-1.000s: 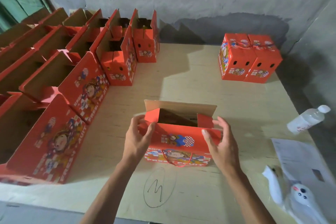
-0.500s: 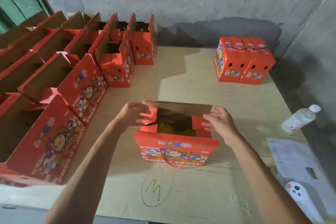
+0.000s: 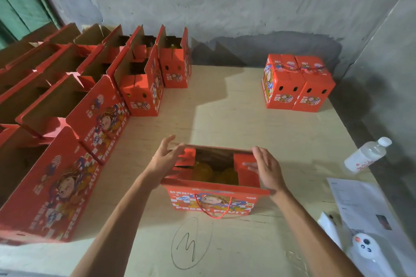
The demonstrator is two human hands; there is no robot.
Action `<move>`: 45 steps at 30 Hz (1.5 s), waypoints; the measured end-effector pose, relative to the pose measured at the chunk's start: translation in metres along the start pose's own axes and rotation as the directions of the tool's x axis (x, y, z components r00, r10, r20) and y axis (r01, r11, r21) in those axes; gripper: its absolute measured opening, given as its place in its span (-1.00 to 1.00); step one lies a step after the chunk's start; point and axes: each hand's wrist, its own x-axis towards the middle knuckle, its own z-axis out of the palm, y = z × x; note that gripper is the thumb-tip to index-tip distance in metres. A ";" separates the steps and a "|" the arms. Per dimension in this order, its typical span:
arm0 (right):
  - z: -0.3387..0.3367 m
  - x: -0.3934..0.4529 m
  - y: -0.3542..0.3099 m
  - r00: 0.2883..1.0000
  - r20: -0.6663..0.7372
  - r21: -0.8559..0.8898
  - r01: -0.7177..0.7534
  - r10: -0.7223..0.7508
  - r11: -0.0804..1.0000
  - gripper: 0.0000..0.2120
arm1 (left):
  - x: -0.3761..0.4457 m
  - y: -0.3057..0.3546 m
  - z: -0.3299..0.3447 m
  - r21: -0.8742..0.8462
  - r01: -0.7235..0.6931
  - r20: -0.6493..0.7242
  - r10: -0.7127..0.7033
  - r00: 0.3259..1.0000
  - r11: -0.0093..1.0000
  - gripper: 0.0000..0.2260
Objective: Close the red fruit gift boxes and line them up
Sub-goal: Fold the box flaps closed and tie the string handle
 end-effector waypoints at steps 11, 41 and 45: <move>-0.034 -0.007 0.019 0.921 0.108 -0.606 0.360 -0.375 0.709 -0.60 | 0.012 -0.010 -0.021 0.476 -0.145 0.079 0.122 0.989 0.867 -0.54; -0.035 0.009 0.041 0.747 0.408 -0.694 0.628 -0.525 0.353 -0.65 | 0.026 -0.063 -0.030 0.628 -0.626 0.460 0.428 0.778 0.462 -0.44; -0.039 0.006 0.046 0.868 0.303 -0.605 0.495 -0.394 0.624 -0.73 | 0.023 -0.061 -0.023 0.579 -0.550 0.412 0.367 0.834 0.602 -0.55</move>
